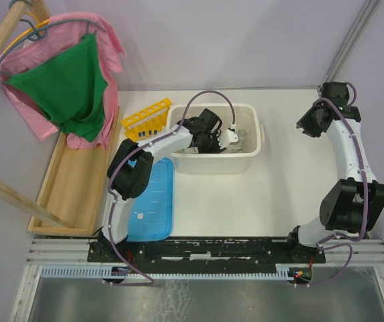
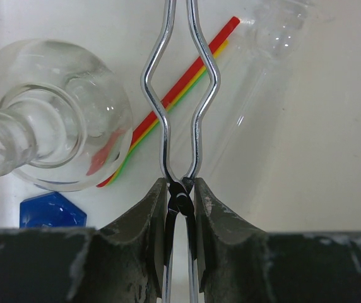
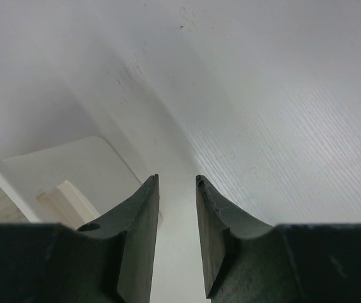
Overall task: Organize the chemistry lab equipment
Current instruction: Place the chemistry item in the storage box.
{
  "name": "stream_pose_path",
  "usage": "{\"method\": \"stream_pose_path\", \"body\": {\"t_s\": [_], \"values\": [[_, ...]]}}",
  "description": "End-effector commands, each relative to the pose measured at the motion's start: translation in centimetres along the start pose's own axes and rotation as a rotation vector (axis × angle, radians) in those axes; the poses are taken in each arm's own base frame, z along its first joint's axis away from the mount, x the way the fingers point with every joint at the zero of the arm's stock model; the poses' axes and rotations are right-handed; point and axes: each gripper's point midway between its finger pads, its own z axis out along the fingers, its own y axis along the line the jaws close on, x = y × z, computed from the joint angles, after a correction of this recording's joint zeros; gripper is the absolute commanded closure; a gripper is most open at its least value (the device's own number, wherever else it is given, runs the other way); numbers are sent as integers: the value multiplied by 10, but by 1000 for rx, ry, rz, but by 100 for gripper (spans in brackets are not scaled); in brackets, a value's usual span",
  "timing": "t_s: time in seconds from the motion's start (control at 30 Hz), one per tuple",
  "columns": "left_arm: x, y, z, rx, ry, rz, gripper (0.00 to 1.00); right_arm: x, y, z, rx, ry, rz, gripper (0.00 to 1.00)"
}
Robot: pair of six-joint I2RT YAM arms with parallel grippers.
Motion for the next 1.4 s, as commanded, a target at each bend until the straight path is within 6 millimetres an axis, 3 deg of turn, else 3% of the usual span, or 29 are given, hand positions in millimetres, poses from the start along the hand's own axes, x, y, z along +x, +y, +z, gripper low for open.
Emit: {"method": "stream_pose_path", "body": {"t_s": [0.0,0.7,1.37], "values": [[-6,7,4,-26,-30,-16,97,-9,6,-8,-34,-47,-13,62],[17,10,25,-53,34,-40,95,-6,6,-1,-35,-38,-19,62],[19,18,22,-107,54,-77,78,-1,6,2,-41,-27,-27,63]]}}
